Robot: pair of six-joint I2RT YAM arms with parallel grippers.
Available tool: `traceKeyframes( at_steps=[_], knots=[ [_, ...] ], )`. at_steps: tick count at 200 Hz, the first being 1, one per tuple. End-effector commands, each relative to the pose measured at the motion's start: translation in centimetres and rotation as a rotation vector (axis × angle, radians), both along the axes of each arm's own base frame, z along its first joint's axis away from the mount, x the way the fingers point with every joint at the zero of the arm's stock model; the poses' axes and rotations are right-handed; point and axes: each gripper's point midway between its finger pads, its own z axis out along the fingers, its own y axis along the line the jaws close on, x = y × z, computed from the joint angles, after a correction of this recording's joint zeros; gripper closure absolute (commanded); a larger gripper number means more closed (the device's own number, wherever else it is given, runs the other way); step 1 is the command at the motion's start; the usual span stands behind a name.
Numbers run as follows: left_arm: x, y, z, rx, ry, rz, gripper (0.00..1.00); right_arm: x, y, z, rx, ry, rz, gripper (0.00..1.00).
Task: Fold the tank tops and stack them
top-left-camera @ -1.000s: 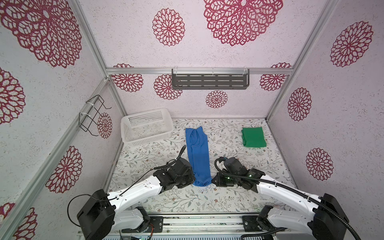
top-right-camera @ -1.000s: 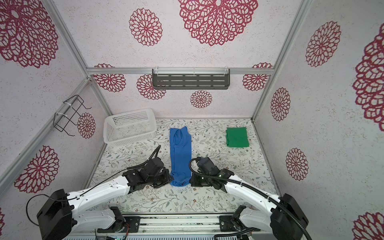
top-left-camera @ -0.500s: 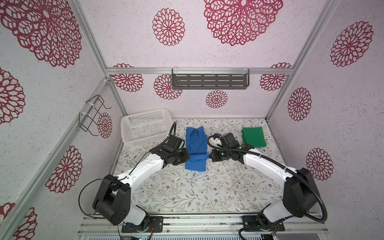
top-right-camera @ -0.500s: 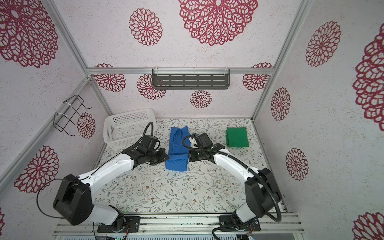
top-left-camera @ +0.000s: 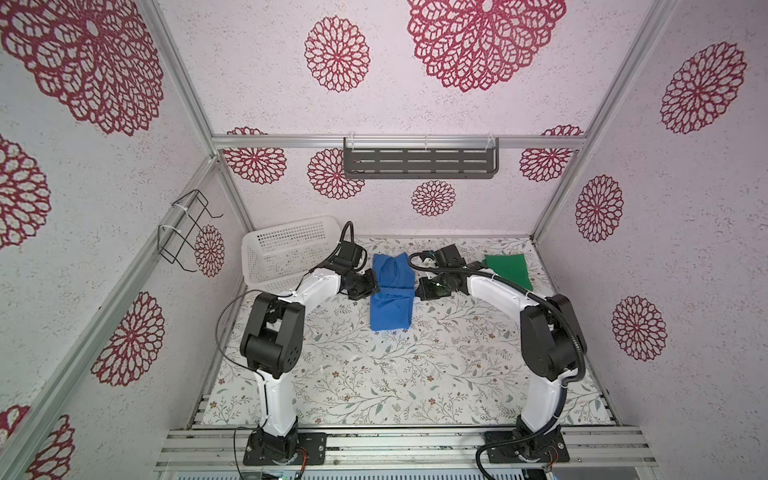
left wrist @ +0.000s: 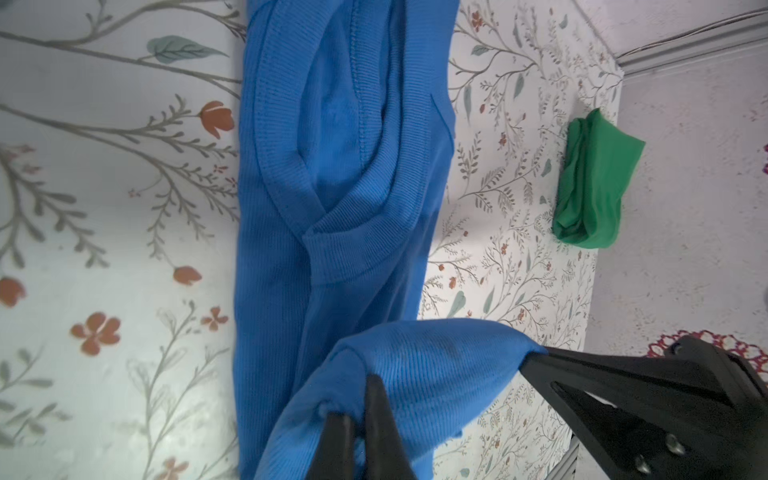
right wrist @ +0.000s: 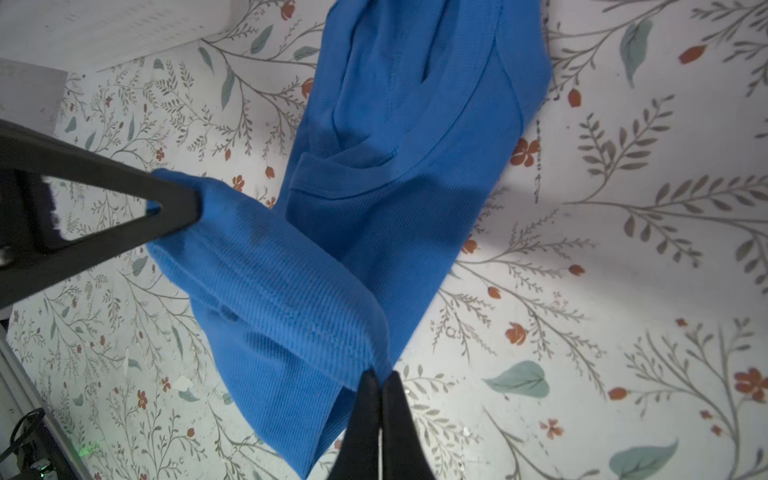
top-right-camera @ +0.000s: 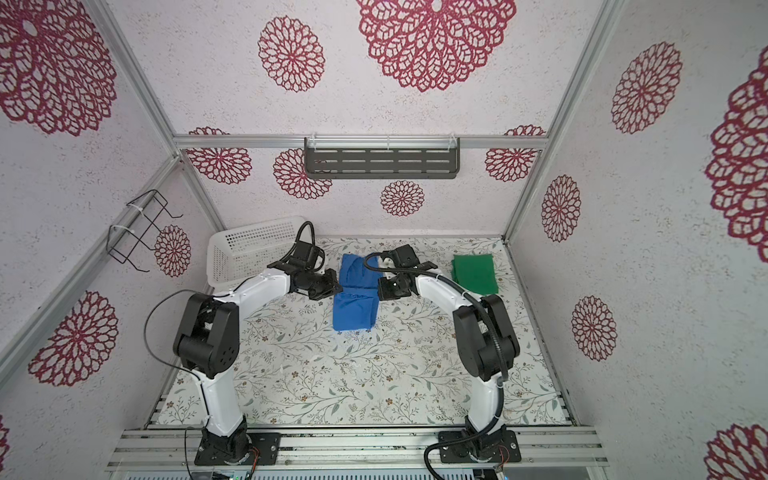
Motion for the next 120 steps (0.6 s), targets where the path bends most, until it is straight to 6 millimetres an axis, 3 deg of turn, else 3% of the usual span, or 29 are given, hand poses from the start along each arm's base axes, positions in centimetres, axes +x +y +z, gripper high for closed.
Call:
traceKeyframes(
  at_steps=[1,18,32,51,66,71,100,120],
  knots=[
    [2.1,0.7,-1.2,-0.005,0.009,-0.009,0.81,2.6,0.3,0.9,0.043,-0.035,0.024,0.86],
    [3.7,1.7,-0.6,-0.005,0.000,0.017,0.52,5.2,0.0,2.2,0.064,-0.073,-0.007,0.48],
    [4.3,2.5,1.1,0.007,-0.034,0.034,0.38,6.3,-0.4,4.2,0.076,-0.113,-0.029,0.37],
    [3.8,3.7,3.0,0.048,-0.074,0.061,0.32,6.1,-1.6,6.2,0.059,-0.152,-0.080,0.37],
    [2.4,3.9,2.6,0.053,-0.071,0.081,0.32,4.6,-1.7,6.3,0.085,-0.135,-0.101,0.41],
    [1.8,3.6,3.9,0.043,-0.101,0.081,0.33,3.9,-1.5,5.8,0.094,-0.123,-0.105,0.43],
    [-1.1,1.0,1.7,0.014,-0.079,0.060,0.40,-0.4,1.4,3.6,0.175,-0.071,-0.079,0.60],
    [-2.1,-0.6,-0.4,0.010,-0.044,0.044,0.43,-2.2,3.6,2.3,0.229,-0.046,-0.069,0.66]
  ],
)
